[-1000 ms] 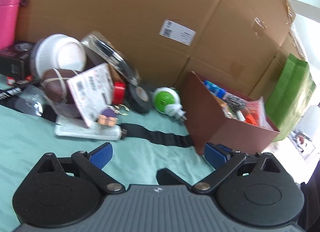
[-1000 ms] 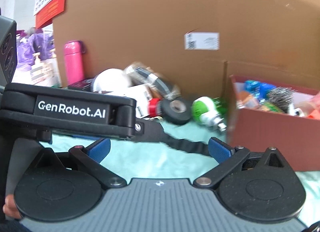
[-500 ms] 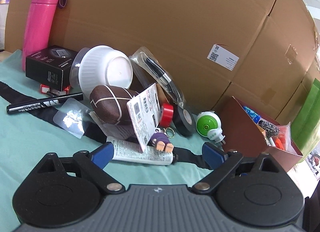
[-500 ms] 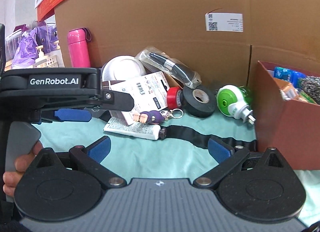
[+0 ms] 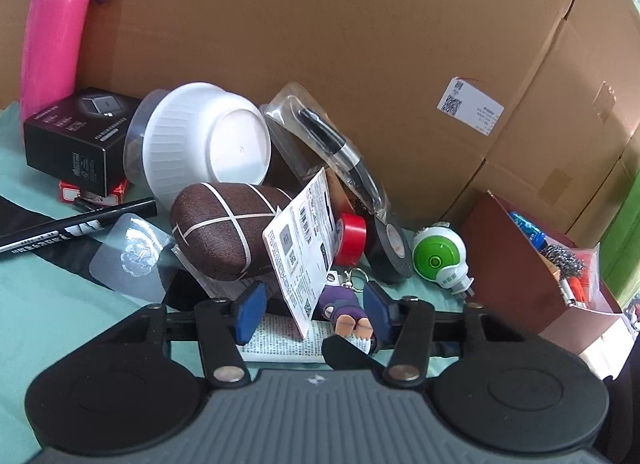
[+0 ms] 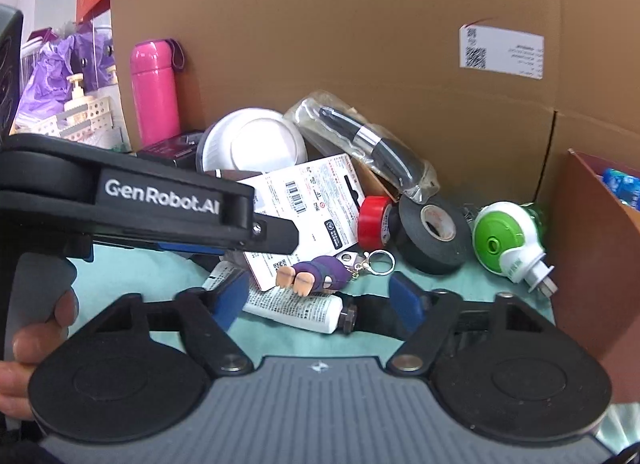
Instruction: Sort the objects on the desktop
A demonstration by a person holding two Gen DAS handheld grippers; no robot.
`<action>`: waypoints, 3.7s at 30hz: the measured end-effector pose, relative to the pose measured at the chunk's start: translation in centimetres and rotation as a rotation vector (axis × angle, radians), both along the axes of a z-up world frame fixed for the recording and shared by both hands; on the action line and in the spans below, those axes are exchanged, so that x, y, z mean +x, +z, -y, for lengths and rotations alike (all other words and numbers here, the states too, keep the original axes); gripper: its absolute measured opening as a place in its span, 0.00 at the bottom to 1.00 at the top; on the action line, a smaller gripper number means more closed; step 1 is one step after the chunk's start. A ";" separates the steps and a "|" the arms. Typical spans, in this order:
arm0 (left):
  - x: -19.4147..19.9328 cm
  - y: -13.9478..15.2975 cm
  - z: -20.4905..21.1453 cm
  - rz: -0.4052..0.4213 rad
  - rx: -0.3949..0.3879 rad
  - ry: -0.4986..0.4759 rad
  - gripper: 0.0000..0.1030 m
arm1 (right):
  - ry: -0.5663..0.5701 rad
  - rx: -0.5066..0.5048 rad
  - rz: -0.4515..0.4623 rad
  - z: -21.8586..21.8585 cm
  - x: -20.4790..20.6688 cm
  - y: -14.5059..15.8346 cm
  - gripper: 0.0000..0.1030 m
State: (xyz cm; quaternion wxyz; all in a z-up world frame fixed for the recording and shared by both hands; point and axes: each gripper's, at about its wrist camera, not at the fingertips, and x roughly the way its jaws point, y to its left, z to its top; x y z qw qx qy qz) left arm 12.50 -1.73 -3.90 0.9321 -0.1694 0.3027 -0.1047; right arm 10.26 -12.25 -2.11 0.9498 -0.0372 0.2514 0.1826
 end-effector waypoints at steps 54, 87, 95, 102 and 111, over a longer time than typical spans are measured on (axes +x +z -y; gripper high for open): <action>-13.0 -2.0 0.6 -0.096 0.115 -0.130 0.16 | -0.018 -0.037 -0.046 8.8 -14.0 -0.7 0.29; -9.0 -1.7 8.0 -0.153 -0.028 -0.364 0.56 | 0.032 -0.104 -0.094 7.7 -14.0 -1.4 0.31; -7.7 -2.6 10.9 -0.189 0.054 -0.391 0.51 | 0.068 -0.142 -0.086 8.3 -15.7 -1.2 0.29; -8.3 -2.7 11.6 -0.164 0.096 -0.399 0.46 | 0.049 -0.102 -0.086 8.6 -15.5 -1.5 0.30; -9.1 -1.0 11.2 -0.128 0.100 -0.360 0.34 | 0.033 -0.097 -0.034 8.4 -16.3 -0.6 0.29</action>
